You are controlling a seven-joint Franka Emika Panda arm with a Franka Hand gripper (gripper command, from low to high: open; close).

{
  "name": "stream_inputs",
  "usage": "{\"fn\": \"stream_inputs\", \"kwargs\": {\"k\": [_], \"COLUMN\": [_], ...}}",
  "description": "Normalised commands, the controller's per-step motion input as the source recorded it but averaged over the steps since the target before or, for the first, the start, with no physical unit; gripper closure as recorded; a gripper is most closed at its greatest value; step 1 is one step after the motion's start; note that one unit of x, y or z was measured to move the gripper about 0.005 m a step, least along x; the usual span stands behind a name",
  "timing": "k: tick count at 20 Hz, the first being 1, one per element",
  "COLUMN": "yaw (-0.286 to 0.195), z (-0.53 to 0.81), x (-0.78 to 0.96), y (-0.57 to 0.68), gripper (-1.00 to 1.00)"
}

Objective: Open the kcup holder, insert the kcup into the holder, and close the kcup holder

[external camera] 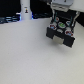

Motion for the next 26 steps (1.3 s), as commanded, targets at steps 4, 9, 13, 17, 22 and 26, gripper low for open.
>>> {"fn": "stream_inputs", "kwargs": {"k": [4,9,13,17,22,26], "yaw": [0.019,0.038,0.064,0.14,0.186,0.244], "z": [0.04,-0.06,-0.23,-0.26,-0.24,-0.24], "x": [0.7,0.71,0.53,0.24,0.0,-0.11], "y": [-0.35,-0.25,-0.09,0.1,0.18,0.05], "gripper": [-1.0,-1.0,-1.0,-1.0,-1.0,-1.0]}}
